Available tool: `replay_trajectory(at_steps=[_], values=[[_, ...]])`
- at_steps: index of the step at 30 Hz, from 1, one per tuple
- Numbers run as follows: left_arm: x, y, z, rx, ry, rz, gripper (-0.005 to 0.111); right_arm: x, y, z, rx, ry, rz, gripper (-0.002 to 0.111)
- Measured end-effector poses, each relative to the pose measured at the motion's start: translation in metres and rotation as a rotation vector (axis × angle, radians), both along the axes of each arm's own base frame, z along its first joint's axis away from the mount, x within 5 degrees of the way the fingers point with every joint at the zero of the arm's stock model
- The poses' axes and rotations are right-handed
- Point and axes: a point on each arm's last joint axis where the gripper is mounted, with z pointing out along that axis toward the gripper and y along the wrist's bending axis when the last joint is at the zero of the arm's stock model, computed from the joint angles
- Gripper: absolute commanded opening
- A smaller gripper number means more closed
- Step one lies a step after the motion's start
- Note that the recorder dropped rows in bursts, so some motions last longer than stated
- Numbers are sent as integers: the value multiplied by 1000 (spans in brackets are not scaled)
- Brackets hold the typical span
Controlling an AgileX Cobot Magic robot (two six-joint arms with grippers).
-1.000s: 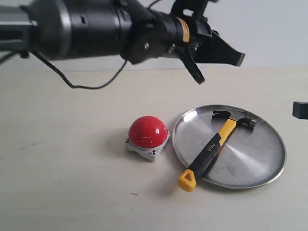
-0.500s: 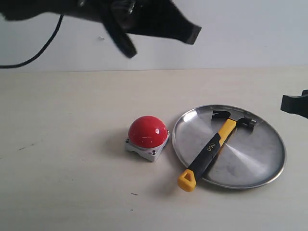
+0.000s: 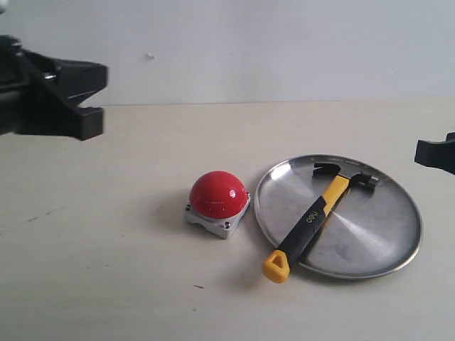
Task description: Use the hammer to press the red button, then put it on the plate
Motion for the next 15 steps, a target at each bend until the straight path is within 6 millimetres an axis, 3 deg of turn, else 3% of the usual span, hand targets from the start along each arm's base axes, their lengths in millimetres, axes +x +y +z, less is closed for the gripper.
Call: replay_trajectory(at_steps=[10,15], values=[[-53,96,-17,-208,-16,410,0,0,0,0,2,0,3,0],[-85,122,-40,-255,-45,590,0,0,1,0,3,-1,5,0]])
